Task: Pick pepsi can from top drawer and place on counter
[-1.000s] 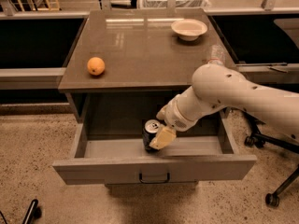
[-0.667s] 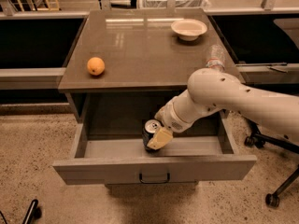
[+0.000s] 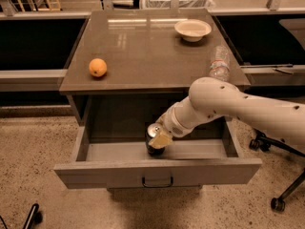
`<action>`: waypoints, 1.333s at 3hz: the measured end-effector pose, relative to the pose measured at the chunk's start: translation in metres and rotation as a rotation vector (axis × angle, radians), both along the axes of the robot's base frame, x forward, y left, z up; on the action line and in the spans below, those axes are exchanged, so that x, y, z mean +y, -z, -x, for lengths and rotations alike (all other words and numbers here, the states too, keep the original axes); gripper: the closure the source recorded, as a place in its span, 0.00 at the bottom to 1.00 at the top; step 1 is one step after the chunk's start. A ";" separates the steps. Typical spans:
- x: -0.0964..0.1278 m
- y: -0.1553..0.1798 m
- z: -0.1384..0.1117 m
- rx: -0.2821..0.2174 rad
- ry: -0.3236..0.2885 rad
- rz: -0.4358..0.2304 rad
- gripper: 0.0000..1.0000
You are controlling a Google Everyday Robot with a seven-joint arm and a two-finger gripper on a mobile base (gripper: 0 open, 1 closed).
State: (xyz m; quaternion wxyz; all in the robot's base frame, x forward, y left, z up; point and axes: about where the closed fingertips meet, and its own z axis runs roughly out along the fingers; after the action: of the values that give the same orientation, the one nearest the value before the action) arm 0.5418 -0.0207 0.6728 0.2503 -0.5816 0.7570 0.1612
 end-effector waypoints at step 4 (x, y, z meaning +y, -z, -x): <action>0.008 -0.212 -0.003 -0.145 -0.228 -0.059 1.00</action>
Offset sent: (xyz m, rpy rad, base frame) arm -0.0092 0.0289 0.1406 0.1524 -0.0963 0.2088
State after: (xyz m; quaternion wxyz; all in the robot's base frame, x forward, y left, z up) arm 0.5444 -0.0123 0.8846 0.3013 -0.6663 0.6610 0.1683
